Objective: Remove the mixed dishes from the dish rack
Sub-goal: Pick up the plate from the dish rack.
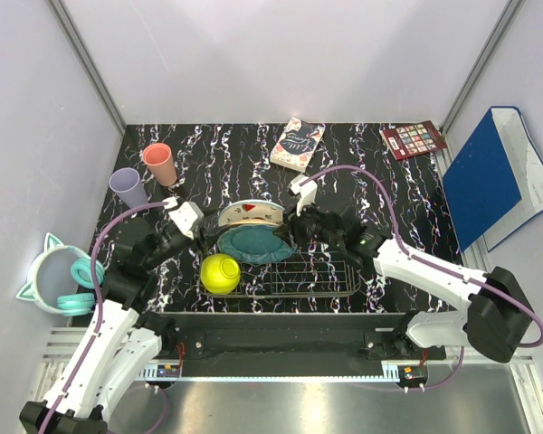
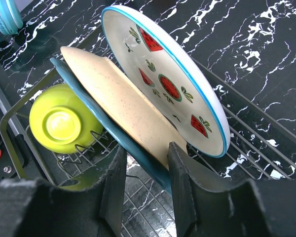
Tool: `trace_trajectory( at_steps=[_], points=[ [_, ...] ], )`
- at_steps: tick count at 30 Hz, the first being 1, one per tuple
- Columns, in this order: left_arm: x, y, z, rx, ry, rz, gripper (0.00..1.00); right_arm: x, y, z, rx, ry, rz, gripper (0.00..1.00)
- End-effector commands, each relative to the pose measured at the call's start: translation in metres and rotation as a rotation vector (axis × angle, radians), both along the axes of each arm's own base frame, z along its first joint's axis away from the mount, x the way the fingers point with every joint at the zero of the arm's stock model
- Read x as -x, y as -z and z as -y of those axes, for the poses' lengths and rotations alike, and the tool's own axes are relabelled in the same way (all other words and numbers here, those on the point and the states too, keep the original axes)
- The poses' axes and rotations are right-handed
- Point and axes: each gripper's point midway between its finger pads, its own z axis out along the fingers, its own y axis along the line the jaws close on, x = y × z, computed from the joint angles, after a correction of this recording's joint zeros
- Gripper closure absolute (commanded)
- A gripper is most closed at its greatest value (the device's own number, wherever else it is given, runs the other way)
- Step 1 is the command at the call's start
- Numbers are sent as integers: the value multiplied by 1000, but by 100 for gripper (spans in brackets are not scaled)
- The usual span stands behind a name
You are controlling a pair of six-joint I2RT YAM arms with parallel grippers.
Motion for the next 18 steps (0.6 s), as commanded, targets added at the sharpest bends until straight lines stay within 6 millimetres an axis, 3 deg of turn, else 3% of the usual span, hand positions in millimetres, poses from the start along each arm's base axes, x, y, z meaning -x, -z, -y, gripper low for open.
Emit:
trace_trajectory(
  at_steps=[1, 3, 4, 8, 13, 18],
  points=[
    [-2, -10, 0, 14, -5, 45, 44, 18, 18, -10, 14, -56, -61, 59],
    [-2, -9, -1, 12, -8, 44, 45, 16, 15, -7, 13, -38, -53, 45],
    [-3, -8, -1, 10, -10, 43, 45, 15, 9, -5, 7, -27, -42, 31],
    [-4, -9, -1, 8, -14, 48, 44, 10, -4, 6, -1, 29, -3, 17],
    [-4, -9, 0, 7, -11, 48, 44, 13, -20, 14, -19, 36, 37, 19],
    [-4, -8, 1, 10, -4, 41, 44, 22, -10, 18, 3, 17, 6, 30]
  ],
)
